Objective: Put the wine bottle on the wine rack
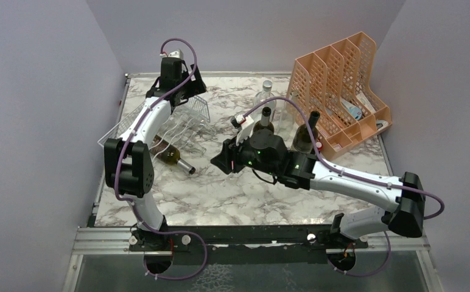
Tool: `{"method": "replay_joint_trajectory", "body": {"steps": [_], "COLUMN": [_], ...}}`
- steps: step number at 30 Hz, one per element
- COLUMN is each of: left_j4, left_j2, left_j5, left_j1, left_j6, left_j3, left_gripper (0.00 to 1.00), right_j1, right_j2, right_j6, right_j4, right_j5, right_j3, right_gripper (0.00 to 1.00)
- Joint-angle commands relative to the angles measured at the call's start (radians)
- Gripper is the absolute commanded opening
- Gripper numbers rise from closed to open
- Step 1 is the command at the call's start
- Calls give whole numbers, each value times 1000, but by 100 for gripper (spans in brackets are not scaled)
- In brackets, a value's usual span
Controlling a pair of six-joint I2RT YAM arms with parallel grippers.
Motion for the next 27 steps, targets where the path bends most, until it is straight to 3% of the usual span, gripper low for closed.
{"method": "replay_joint_trajectory", "body": {"steps": [1, 6, 10, 17, 21, 27], "left_j4": [32, 45, 53, 66, 92, 116], "left_j2": [34, 63, 96, 110, 119, 138], "left_j5": [5, 8, 59, 82, 124, 160], "left_j1": [0, -1, -5, -29, -46, -97], "left_j6": [-98, -109, -112, -117, -129, -171], "left_j3": [36, 38, 50, 50, 62, 108], "left_gripper": [83, 78, 59, 56, 49, 47], "right_j1": [2, 1, 1, 1, 1, 1], "right_j2": [-85, -122, -124, -148, -154, -143], "right_j6": [-70, -93, -106, -126, -140, -156], "right_j4": [-65, -84, -121, -145, -160, -219], "right_j5": [47, 99, 160, 244, 293, 464], "right_j3": [64, 84, 105, 122, 137, 187], "right_gripper": [45, 45, 45, 45, 45, 45]}}
